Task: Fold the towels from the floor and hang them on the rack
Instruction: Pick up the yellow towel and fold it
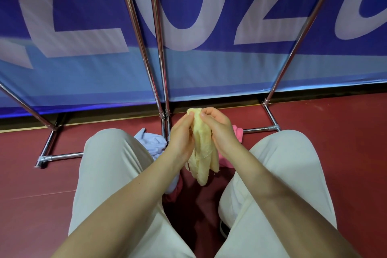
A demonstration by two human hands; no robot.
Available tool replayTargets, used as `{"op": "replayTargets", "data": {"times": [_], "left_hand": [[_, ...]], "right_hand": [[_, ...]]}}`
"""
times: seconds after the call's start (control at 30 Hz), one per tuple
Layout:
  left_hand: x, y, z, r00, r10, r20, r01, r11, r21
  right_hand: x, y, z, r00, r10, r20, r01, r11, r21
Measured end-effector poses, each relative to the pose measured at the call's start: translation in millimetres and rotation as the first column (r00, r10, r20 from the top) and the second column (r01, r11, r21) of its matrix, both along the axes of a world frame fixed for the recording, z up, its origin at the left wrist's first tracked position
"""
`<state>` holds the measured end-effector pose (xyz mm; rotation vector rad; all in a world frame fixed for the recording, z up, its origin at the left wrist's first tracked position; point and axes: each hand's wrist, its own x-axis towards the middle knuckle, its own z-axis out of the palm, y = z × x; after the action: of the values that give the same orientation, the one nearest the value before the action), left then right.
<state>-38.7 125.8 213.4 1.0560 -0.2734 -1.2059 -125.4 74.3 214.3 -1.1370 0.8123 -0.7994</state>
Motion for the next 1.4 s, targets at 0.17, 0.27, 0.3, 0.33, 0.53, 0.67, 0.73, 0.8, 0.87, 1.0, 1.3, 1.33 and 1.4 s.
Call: {"op": "replayTargets", "data": {"times": [0.17, 0.27, 0.3, 0.33, 0.53, 0.67, 0.73, 0.8, 0.87, 1.0, 1.3, 1.33, 1.4], "left_hand": [[20.2, -1.1, -1.3, 0.941, 0.084, 0.328, -0.101, 0.994, 0.035], [37.8, 1.5, -2.7, 0.897, 0.150, 0.416, -0.175, 0.984, 0.024], [43.1, 3.1, -2.0, 0.892, 0.167, 0.420, -0.191, 0.982, 0.014], [47.7, 5.3, -1.2, 0.893, 0.178, 0.412, -0.197, 0.980, 0.004], [52.0, 25.9, -4.0, 0.896, 0.089, 0.435, -0.109, 0.994, 0.021], [57.0, 34.1, -4.5, 0.915, 0.123, 0.384, -0.144, 0.989, 0.025], [62.2, 37.3, -1.7, 0.921, 0.176, 0.349, -0.200, 0.979, 0.035], [72.9, 40.5, 2.2, 0.926, 0.247, 0.286, -0.272, 0.961, 0.049], [89.9, 43.5, 6.4, 0.920, 0.327, 0.213, -0.348, 0.935, 0.065], [124.1, 52.7, 14.0, 0.880, 0.435, 0.191, -0.452, 0.891, 0.053], [125.5, 61.0, 19.1, 0.706, 0.398, 0.585, -0.467, 0.884, -0.038], [123.3, 61.7, 19.3, 0.691, 0.387, 0.611, -0.456, 0.889, -0.048], [119.6, 62.4, 18.8, 0.670, 0.373, 0.642, -0.435, 0.898, -0.068]], "right_hand": [[-5.3, -3.9, -4.5, 0.983, 0.031, -0.184, -0.070, 0.975, -0.210], [-11.7, -5.2, -9.9, 0.977, 0.043, -0.207, -0.092, 0.967, -0.235], [-13.2, -3.9, -13.2, 0.970, 0.062, -0.233, -0.120, 0.963, -0.240], [-14.2, -1.1, -17.4, 0.957, 0.094, -0.274, -0.164, 0.954, -0.249], [-15.2, 25.9, -57.1, 0.894, 0.225, -0.388, -0.319, 0.927, -0.197], [-14.0, 34.7, -58.9, 0.937, 0.093, -0.335, -0.169, 0.964, -0.204], [-12.7, 39.1, -54.5, 0.937, 0.099, -0.336, -0.183, 0.956, -0.228], [-12.7, 43.5, -54.9, 0.923, 0.172, -0.346, -0.261, 0.937, -0.232], [-14.2, 45.9, -60.3, 0.891, 0.240, -0.385, -0.343, 0.912, -0.225], [-19.0, 44.8, -69.1, 0.805, 0.288, -0.519, -0.439, 0.877, -0.195], [-38.6, 16.8, -64.7, 0.563, -0.020, -0.826, -0.531, 0.757, -0.380], [-40.1, 13.8, -61.8, 0.597, -0.046, -0.801, -0.474, 0.785, -0.399], [-41.4, 7.8, -59.1, 0.646, -0.085, -0.758, -0.373, 0.832, -0.411]]}}
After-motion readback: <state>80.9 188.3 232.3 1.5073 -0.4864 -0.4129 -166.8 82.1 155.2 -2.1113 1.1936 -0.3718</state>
